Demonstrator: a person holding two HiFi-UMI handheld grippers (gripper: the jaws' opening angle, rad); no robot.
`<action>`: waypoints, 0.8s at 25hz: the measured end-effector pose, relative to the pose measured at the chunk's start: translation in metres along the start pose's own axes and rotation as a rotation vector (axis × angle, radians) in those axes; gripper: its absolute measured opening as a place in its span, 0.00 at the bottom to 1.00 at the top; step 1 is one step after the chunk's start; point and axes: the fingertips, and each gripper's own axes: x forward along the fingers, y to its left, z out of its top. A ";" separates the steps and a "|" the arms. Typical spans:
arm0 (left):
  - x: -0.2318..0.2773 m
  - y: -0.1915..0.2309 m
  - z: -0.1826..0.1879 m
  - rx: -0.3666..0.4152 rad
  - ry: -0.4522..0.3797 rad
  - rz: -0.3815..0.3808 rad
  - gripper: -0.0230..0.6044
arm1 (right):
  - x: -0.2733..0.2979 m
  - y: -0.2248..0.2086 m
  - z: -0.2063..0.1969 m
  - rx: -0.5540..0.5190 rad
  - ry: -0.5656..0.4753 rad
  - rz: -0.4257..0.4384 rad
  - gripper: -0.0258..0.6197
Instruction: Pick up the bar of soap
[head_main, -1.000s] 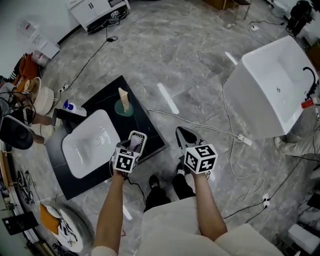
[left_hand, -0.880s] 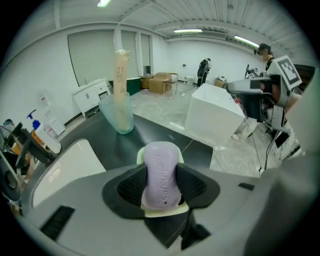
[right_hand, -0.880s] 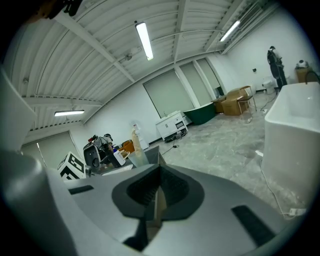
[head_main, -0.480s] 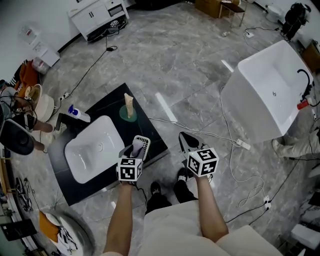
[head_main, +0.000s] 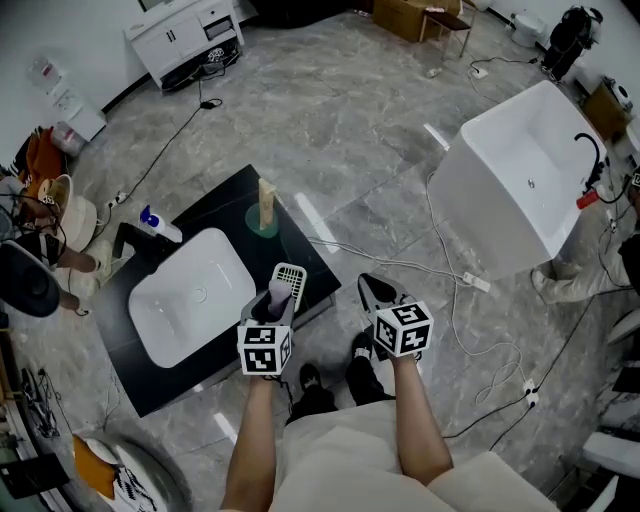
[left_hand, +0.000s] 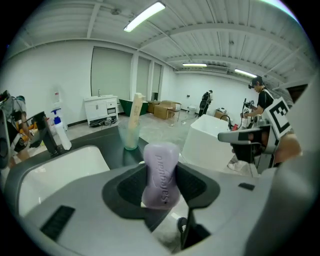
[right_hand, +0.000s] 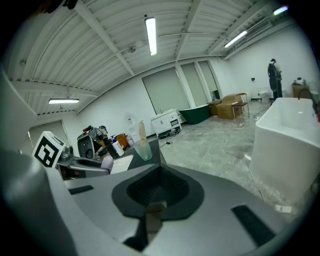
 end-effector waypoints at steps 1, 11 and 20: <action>-0.004 -0.001 0.000 -0.008 -0.007 -0.005 0.34 | -0.002 0.003 -0.002 0.011 -0.001 -0.004 0.05; -0.050 -0.003 -0.008 -0.072 -0.067 -0.042 0.34 | -0.009 0.060 -0.025 0.034 -0.006 -0.004 0.05; -0.081 0.012 -0.018 -0.087 -0.098 -0.071 0.34 | -0.013 0.098 -0.039 -0.006 0.005 -0.023 0.05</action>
